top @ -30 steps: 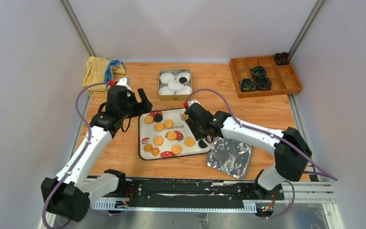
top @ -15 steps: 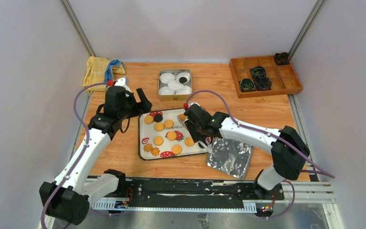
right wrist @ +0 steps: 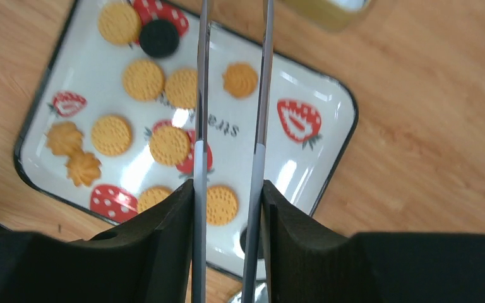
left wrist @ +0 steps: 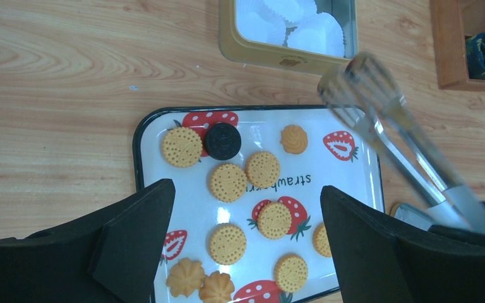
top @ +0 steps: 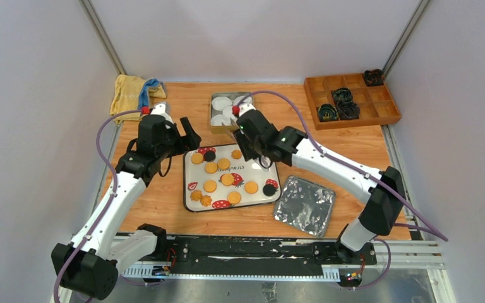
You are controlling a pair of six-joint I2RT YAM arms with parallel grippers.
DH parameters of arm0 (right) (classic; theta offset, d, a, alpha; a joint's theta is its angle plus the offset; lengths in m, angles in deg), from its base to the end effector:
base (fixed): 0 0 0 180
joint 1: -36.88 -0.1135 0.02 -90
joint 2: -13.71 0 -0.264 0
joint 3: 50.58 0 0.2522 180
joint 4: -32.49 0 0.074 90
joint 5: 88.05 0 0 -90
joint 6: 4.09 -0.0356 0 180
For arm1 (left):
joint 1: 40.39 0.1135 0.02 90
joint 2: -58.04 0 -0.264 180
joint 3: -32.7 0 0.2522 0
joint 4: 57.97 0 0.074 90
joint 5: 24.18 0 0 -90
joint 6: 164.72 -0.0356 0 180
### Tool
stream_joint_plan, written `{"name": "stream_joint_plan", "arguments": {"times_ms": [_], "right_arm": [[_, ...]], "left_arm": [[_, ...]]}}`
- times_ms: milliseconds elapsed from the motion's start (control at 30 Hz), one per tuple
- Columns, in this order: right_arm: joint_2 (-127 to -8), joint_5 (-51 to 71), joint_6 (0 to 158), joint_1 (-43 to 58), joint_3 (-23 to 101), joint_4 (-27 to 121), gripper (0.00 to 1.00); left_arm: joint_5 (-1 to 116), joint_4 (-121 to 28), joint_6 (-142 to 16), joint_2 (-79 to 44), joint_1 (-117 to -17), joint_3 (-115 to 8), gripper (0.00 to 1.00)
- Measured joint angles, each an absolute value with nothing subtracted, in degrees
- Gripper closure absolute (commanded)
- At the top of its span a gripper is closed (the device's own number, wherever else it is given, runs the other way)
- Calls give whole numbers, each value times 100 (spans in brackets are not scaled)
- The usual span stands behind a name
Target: Pack the cookies
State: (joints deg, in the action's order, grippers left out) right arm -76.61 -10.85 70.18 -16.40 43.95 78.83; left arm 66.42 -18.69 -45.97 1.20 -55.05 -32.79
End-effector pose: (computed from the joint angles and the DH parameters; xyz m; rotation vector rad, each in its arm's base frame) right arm 0.2178 0.2787 0.3231 -0.6342 2.2227 0.3671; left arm 0.2122 -0.0551 0.3166 -0.2684 2.1198 -0.4401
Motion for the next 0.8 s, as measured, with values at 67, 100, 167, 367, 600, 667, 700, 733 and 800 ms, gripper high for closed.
{"name": "stream_joint_plan", "arguments": {"times_ms": [67,100,167,367,600,667,700,733,800], "right_arm": [[-7812,-1168,7173,-1600,4930,7848,77],[-7934,-1176,7245,-1574,5199,7837,77],[-8264,-1176,7383,-1480,5702,7793,78],[-9381,-1152,7696,-1135,6646,7802,82],[-9189,-932,7805,-1143,6034,7979,80],[-8922,-853,7798,-1205,5663,7994,79],[-8767,-814,7783,-1246,5442,7992,76],[-8603,-765,7763,-1292,5212,7999,72],[-8304,-693,7687,-1368,4784,8027,66]], "left_arm": [[6642,-1864,-4599,120,-5505,-3279,8],[6644,-1862,-4599,120,-5505,-3279,8],[6646,-1845,-4603,120,-5505,-3279,8],[6718,-1805,-4693,120,-5505,-3281,8],[6782,-1751,-4730,105,-5505,-3281,8],[6771,-1753,-4728,78,-5505,-3281,8],[6753,-1755,-4723,39,-5505,-3281,8],[6738,-1755,-4717,11,-5505,-3281,8],[6712,-1755,-4704,-62,-5505,-3281,8]]}}
